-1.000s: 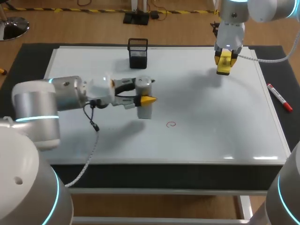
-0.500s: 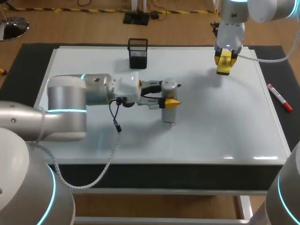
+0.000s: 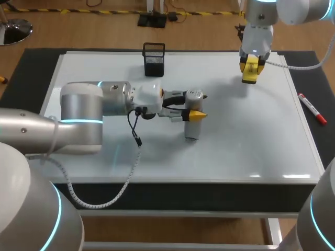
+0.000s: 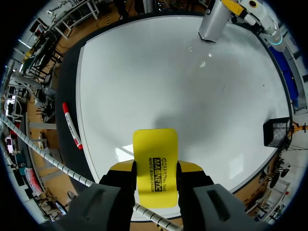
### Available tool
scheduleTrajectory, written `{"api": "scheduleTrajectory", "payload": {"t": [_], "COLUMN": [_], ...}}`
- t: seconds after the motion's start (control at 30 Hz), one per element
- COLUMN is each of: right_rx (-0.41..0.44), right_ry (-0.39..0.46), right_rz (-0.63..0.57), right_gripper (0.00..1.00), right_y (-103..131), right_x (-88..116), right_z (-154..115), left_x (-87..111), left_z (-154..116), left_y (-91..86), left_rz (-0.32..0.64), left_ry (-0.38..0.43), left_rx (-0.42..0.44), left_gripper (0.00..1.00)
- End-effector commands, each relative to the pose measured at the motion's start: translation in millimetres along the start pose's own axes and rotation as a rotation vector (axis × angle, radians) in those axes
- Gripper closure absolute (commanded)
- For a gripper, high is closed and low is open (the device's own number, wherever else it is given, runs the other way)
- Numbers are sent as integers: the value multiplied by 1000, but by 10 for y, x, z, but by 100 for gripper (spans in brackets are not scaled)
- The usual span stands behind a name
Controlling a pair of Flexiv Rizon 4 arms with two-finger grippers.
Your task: Pick up the inspection probe, press it on each red-marked spot on the whiteboard one by one, put down the probe, pick up the eraser, and wipe off all the red marks.
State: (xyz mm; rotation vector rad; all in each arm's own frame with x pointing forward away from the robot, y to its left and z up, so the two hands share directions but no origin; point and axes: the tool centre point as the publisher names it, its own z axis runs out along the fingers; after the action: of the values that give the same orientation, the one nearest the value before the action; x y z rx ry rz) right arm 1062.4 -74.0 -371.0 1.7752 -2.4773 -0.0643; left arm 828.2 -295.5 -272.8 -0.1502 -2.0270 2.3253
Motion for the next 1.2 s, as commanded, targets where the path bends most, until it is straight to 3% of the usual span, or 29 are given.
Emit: {"api": "scheduleTrajectory", "payload": {"t": [0.03,1.2], "right_rx": [0,0], "right_ry": [3,3], "right_rz": [-2,-2], "right_gripper": [100,100], "right_y": [-11,-11], "right_x": [6,6], "right_z": [-11,-11], "left_x": [23,74], "left_z": [12,-59], "left_y": [-6,92], "left_rz": [-8,-19], "left_ry": [-3,-24], "left_rx": [1,7], "left_gripper": [100,100]}}
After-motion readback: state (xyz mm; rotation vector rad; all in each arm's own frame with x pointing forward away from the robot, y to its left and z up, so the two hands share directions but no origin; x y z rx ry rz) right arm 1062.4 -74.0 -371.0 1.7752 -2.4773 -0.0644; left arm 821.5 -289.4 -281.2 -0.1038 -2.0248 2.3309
